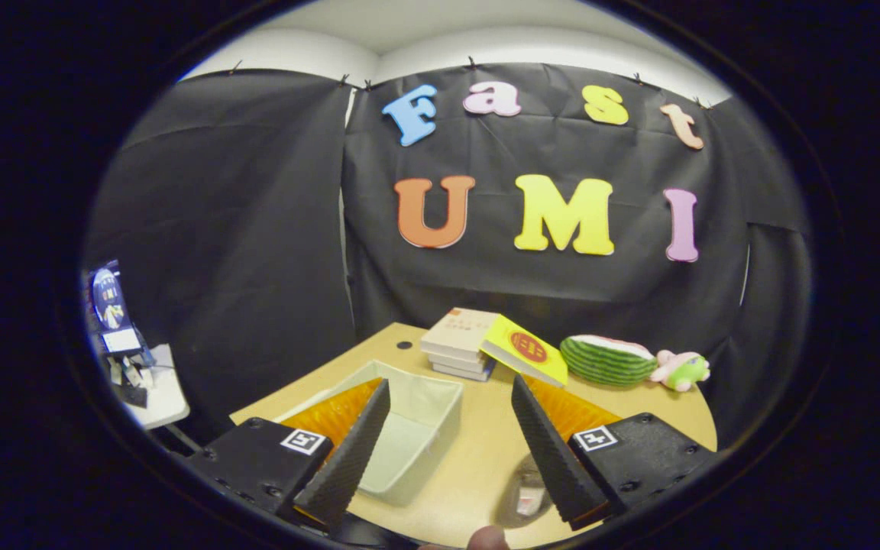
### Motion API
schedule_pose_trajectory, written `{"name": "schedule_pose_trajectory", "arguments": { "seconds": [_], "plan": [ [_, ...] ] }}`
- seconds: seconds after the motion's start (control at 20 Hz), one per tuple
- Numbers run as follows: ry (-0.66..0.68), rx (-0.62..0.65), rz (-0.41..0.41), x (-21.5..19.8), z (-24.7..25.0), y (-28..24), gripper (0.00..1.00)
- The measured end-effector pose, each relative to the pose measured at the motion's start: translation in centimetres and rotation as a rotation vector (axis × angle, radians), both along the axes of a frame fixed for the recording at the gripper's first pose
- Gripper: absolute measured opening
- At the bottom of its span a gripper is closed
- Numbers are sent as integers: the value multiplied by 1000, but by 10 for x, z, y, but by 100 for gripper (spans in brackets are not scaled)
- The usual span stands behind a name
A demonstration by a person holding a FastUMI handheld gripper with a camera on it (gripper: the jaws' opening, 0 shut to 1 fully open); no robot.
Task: Open the storage box then place both shoes into the box .Put the left shoe in first, then the right shoe, with the right side of both shoes facing outward in a uniform manner.
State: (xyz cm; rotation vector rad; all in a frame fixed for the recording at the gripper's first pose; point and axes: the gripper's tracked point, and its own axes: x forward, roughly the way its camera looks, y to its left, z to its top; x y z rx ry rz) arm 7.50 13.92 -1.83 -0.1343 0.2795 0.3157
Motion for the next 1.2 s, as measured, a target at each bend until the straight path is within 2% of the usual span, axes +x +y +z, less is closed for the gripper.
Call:
{"name": "schedule_pose_trajectory", "arguments": {
  "seconds": [0.15, 0.35, 0.6, 0.8, 0.9, 1.05, 1.2],
  "plan": [
    [106, -32, -47, 5, -27, -40, 100],
    [318, -45, -111, 18, -84, -92, 100],
    [615, -26, -153, 9, -158, -137, 100],
    [772, -26, -220, 12, -207, -170, 100],
    [824, -33, -221, 13, -225, -177, 100],
    [896, 23, -211, 18, -251, -173, 100],
    [966, 123, -231, 25, -268, -172, 90]
  ]
}}
